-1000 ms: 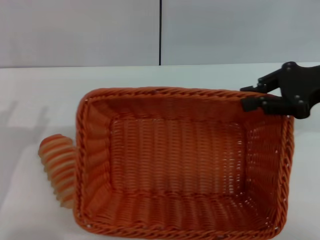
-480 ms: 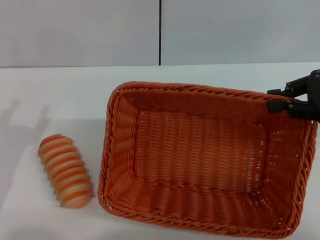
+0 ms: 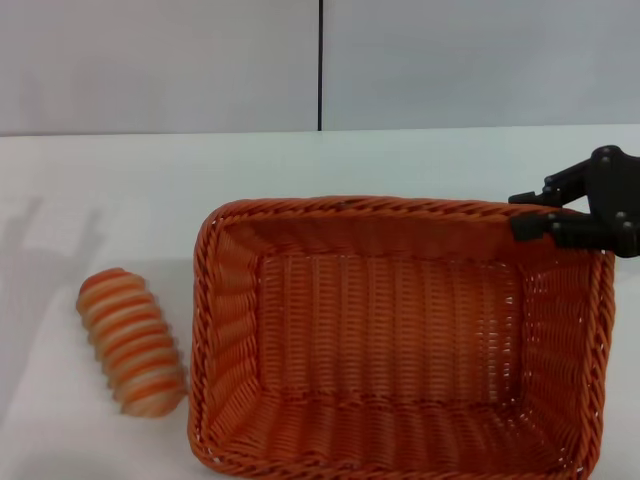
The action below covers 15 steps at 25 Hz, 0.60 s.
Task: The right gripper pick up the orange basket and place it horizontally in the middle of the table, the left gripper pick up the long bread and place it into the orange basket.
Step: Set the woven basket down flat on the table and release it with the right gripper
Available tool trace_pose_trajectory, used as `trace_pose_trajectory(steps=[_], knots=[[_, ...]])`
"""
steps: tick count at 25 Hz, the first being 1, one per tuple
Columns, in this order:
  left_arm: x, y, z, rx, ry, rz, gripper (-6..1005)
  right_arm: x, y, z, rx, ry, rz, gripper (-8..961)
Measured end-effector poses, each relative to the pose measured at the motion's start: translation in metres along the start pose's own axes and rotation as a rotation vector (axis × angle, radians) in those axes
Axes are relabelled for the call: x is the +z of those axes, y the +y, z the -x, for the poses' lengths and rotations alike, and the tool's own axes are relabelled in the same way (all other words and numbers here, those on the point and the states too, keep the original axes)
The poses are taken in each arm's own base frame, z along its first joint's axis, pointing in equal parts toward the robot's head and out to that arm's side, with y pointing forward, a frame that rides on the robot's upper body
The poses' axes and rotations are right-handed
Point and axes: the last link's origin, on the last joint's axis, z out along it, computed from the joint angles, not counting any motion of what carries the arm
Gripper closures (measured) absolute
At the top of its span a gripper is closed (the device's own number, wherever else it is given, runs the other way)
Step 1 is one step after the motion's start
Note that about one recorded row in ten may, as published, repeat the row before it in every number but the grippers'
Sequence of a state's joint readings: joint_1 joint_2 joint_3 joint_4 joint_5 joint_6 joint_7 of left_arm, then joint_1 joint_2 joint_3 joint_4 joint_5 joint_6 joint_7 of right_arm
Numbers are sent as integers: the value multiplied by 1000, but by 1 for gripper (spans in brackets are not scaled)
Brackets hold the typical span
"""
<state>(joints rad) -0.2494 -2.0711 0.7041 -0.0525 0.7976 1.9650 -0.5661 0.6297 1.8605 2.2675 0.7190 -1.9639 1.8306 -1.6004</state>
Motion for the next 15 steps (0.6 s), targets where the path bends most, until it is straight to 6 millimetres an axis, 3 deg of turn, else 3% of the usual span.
trace_pose_trajectory(steps=[10,15], knots=[[1,1,1,-5,0,1,173,4,-7,9,-13,19,-13,775],[1,2,2,-12,-4,-3,173,5,-14,11,-12,24,-50,588]])
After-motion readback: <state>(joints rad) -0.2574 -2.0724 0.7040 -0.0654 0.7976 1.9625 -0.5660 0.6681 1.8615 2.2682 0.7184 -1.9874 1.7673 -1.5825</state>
